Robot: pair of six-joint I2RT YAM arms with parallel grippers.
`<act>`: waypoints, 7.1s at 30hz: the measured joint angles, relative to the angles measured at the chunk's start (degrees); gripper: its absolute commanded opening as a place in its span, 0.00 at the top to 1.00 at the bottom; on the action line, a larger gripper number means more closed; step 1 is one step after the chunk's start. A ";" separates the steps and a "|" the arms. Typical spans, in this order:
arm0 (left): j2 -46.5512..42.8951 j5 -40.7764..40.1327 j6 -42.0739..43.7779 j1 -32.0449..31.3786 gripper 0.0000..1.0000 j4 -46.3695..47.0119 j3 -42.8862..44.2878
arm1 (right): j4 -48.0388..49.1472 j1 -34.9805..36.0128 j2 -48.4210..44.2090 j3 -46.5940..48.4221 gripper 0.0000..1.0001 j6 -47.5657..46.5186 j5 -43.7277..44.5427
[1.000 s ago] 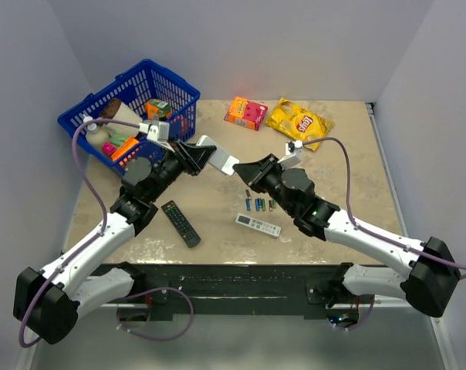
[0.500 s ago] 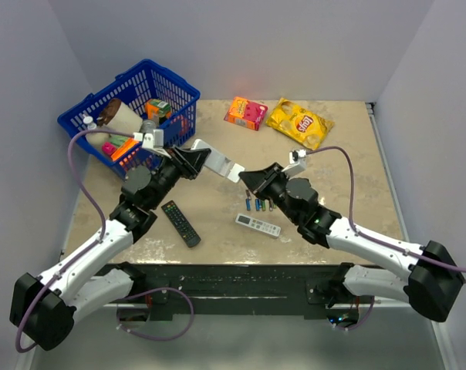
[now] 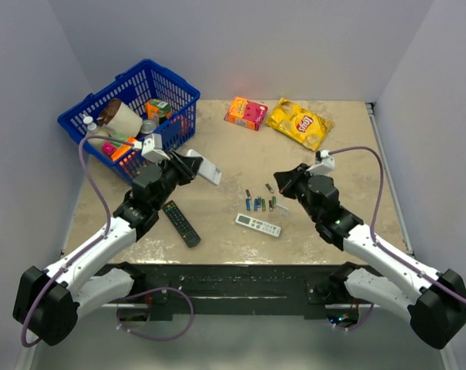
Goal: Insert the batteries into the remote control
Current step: Remove the battery cover from the remote control, then move the battery cover to the center of the board.
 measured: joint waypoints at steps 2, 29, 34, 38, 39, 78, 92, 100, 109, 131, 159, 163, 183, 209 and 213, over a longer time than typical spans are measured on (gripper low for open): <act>0.00 0.31 -0.20 0.35 1.00 -1.36 -0.09 | -2.34 -2.49 -0.87 -0.04 1.00 -1.88 -0.09; -5.40 9.27 7.17 1.49 1.00 -13.29 -0.07 | -46.73 -25.57 13.05 6.97 0.24 -2.36 8.15; -9.68 9.25 9.88 1.51 1.00 -15.78 -0.07 | -46.86 -29.51 16.94 6.97 0.25 -2.84 5.92; -12.52 9.25 11.43 1.60 1.00 -17.75 -0.07 | -46.86 -30.34 19.28 6.97 0.25 -2.82 3.72; -13.00 9.25 11.74 1.62 1.00 -18.16 -0.07 | -46.82 -30.45 19.56 6.95 0.24 -2.80 3.17; -12.41 10.75 13.84 1.62 1.00 -20.79 -0.09 | -38.71 -23.19 32.59 30.88 0.37 -29.51 -17.88; -12.79 11.19 13.44 1.62 1.00 -21.81 -0.07 | -43.78 -24.87 36.20 23.87 0.55 -29.11 -12.52; -13.77 11.17 13.44 1.62 1.00 -23.61 -0.07 | -39.54 -29.79 28.61 14.21 0.57 -11.02 -11.15; -13.92 11.17 13.44 1.62 1.00 -24.24 -0.07 | -35.54 -29.83 28.50 11.19 0.62 -0.81 -11.19; -14.38 11.15 13.44 1.62 1.00 -24.46 -0.07 | -26.03 -30.58 29.33 7.39 0.95 0.33 -14.23; -13.42 11.87 13.35 1.62 1.00 -24.61 0.07 | -15.04 -32.06 24.68 1.16 0.82 -3.39 -24.35; -13.64 11.85 13.35 1.62 1.00 -24.98 0.39 | -10.47 -34.40 22.73 -4.52 0.84 -0.02 -25.97; -14.67 12.02 12.33 1.62 1.00 -25.49 0.44 | 7.32 -38.53 10.47 -21.03 0.96 12.59 -29.57; -13.29 12.31 11.85 1.62 1.00 -25.40 0.46 | -21.31 -39.93 15.10 -1.51 0.91 -10.32 -21.86; -12.63 12.52 11.85 1.62 1.00 -25.00 0.46 | -24.22 -39.69 17.64 1.11 0.89 -12.87 -21.35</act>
